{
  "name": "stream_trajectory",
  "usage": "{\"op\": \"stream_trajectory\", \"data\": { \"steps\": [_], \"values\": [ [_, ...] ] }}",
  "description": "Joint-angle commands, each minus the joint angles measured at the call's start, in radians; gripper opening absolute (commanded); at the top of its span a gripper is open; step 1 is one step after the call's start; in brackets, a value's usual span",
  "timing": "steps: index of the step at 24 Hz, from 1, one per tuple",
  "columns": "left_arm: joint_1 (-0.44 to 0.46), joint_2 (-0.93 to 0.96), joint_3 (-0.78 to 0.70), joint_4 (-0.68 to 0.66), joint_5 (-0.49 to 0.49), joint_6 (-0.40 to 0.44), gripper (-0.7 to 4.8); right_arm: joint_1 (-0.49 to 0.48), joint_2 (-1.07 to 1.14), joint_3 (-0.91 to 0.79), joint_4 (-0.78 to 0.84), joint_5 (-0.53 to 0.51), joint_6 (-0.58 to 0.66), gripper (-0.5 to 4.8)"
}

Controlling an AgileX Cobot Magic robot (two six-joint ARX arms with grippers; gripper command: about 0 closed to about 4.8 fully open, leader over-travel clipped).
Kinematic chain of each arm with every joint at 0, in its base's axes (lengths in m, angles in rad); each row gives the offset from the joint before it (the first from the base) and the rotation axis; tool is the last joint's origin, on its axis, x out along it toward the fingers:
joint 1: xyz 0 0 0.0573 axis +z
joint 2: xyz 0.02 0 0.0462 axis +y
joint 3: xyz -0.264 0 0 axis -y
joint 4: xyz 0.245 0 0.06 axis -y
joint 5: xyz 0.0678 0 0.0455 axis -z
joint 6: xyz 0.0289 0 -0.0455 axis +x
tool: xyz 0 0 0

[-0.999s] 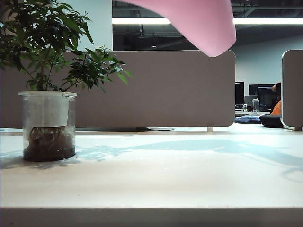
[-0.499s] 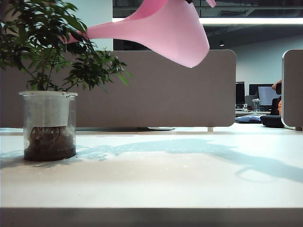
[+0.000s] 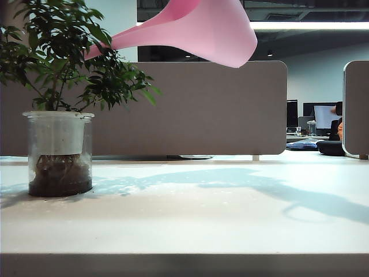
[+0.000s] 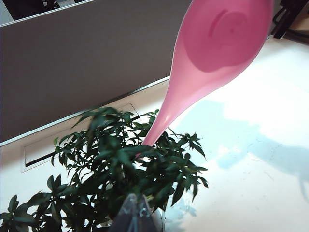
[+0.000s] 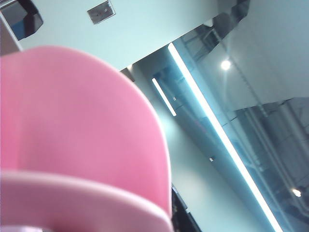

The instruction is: Pick up the watering can from the table, water the potted plant, and put the can back.

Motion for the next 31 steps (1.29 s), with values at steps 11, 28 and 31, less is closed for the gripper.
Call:
{"op": "stream_trajectory", "data": {
  "steps": [11,28,31],
  "values": [
    [-0.001,-0.002,0.005,0.01,0.004,-0.003,-0.05,0.039,-0.011,0.01,0.059,-0.037,-0.154,1.48],
    [-0.001,-0.006,0.005,-0.003,0.004,-0.003,-0.05,0.023,-0.008,0.008,-0.054,0.045,0.03,1.48],
    [-0.001,-0.009,0.005,-0.006,0.004,-0.004,-0.05,-0.045,-0.002,0.007,-0.148,0.087,0.233,1.48]
  ]
}}
